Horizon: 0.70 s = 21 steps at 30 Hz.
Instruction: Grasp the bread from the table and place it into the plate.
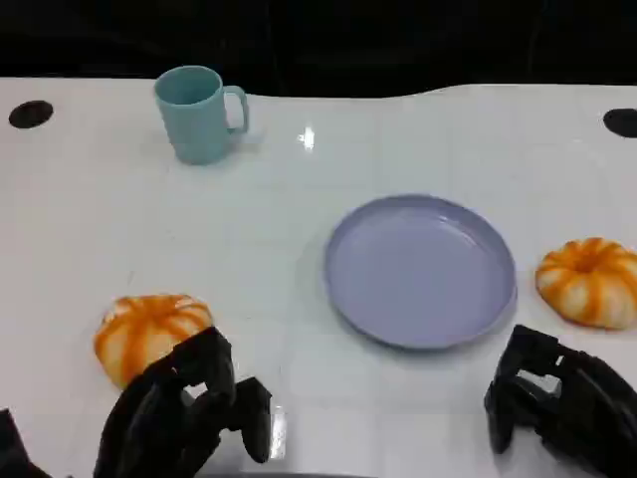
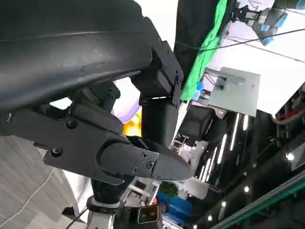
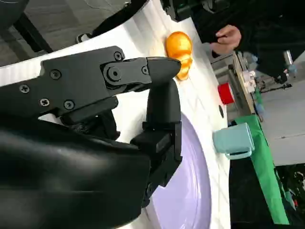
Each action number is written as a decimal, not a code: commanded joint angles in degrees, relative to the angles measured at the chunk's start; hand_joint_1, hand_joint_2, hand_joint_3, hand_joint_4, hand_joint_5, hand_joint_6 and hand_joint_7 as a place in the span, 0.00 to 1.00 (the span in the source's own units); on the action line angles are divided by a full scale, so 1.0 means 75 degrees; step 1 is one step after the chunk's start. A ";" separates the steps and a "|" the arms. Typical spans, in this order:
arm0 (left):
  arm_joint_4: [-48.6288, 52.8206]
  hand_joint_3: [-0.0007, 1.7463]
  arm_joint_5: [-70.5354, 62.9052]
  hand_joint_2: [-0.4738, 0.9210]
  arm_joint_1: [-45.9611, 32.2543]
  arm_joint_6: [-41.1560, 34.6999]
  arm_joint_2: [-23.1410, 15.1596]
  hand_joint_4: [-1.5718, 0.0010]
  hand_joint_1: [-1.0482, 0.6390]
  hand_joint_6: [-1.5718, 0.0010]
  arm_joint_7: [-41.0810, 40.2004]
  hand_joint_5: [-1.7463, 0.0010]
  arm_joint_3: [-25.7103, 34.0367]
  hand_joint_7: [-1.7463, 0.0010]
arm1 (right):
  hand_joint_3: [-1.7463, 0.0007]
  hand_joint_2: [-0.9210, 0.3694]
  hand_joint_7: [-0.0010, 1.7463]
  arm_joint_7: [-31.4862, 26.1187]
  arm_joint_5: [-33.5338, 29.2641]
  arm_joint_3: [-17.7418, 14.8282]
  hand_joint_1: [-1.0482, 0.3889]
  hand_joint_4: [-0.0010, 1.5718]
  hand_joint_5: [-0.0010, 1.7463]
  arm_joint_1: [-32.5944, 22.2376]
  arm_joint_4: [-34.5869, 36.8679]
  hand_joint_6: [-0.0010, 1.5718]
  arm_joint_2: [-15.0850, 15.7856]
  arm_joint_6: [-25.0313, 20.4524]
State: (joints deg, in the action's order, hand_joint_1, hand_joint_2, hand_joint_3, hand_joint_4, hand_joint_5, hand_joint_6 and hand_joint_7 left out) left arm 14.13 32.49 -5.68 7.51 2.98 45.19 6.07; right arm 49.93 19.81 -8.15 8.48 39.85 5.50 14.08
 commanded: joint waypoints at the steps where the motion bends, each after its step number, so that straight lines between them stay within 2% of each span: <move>1: 0.0006 0.10 -0.0053 1.00 0.0047 0.0033 -0.0049 0.43 0.16 0.54 -0.0020 0.00 0.0038 0.01 | 0.86 0.00 0.93 0.0081 0.0021 -0.0081 0.32 0.47 1.00 0.0059 0.0248 0.38 0.0133 0.0081; 11: 0.0155 0.08 -0.0025 1.00 0.0219 -0.0068 0.0033 0.42 0.17 0.51 -0.0090 0.00 0.0092 0.07 | 0.85 0.00 0.93 0.0056 -0.0033 -0.0107 0.31 0.47 1.00 0.0242 0.0620 0.38 0.0176 0.0323; 21: 0.0429 0.13 -0.0303 1.00 0.0329 0.0471 0.0035 0.42 0.16 0.54 -0.0050 0.00 0.0091 0.00 | 0.85 0.00 0.94 0.0176 0.0003 -0.0145 0.31 0.48 1.00 0.0440 0.1032 0.39 0.0178 0.0491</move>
State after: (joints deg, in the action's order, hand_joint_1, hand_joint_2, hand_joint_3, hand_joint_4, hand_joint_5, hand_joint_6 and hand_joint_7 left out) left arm 16.85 30.56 -3.62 10.03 3.68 44.67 6.24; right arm 51.47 19.97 -8.46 11.92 46.31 5.88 17.89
